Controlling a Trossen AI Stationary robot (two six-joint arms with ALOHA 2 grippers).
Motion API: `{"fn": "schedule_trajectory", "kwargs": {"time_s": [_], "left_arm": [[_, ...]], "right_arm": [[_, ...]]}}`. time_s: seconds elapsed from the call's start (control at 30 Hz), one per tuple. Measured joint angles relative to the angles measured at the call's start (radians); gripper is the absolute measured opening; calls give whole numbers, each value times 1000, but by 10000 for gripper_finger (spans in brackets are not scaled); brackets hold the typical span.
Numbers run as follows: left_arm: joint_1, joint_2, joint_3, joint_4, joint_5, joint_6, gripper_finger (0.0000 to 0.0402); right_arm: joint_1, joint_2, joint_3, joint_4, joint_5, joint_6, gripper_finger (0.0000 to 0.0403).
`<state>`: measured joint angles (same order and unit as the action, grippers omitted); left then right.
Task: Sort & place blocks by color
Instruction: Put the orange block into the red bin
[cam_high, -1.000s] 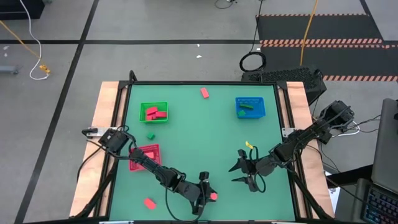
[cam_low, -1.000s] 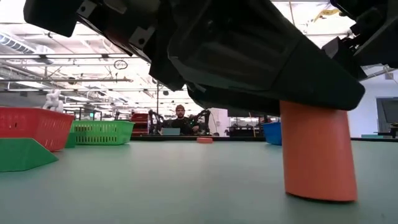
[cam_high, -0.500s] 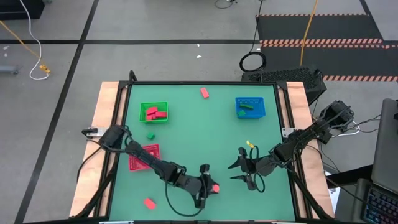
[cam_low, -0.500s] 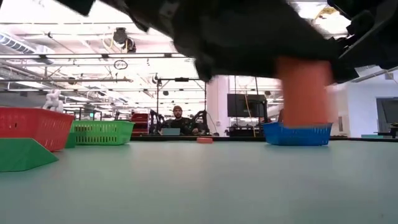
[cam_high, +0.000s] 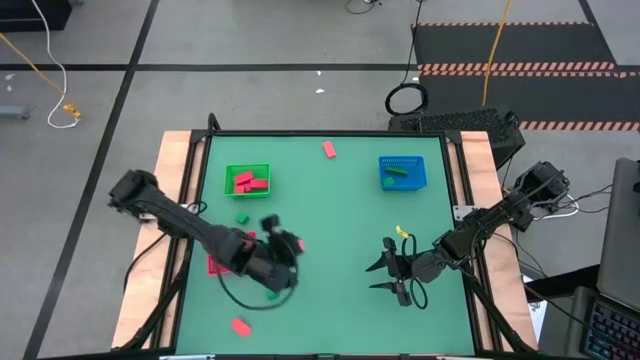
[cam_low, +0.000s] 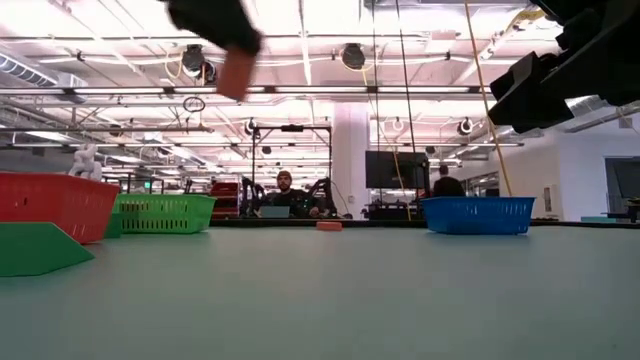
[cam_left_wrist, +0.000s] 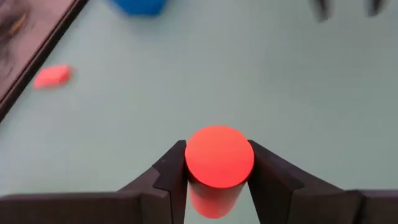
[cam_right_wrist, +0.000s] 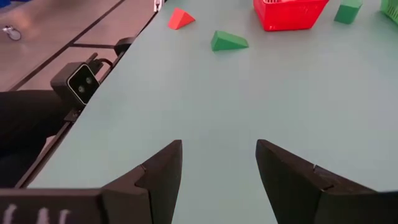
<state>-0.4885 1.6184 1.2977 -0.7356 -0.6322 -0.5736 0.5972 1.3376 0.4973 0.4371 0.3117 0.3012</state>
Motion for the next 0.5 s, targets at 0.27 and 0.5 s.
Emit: {"fn": "schedule_trajectory", "kwargs": {"time_s": [0.27,0.5], "left_arm": [[-28,-84,0,-542,73,-427,130],[-54,-78,-37,-660,362,-600,130]], "right_arm": [[0,0,0,1,0,0,199],[0,0,0,4,0,0,199]]}}
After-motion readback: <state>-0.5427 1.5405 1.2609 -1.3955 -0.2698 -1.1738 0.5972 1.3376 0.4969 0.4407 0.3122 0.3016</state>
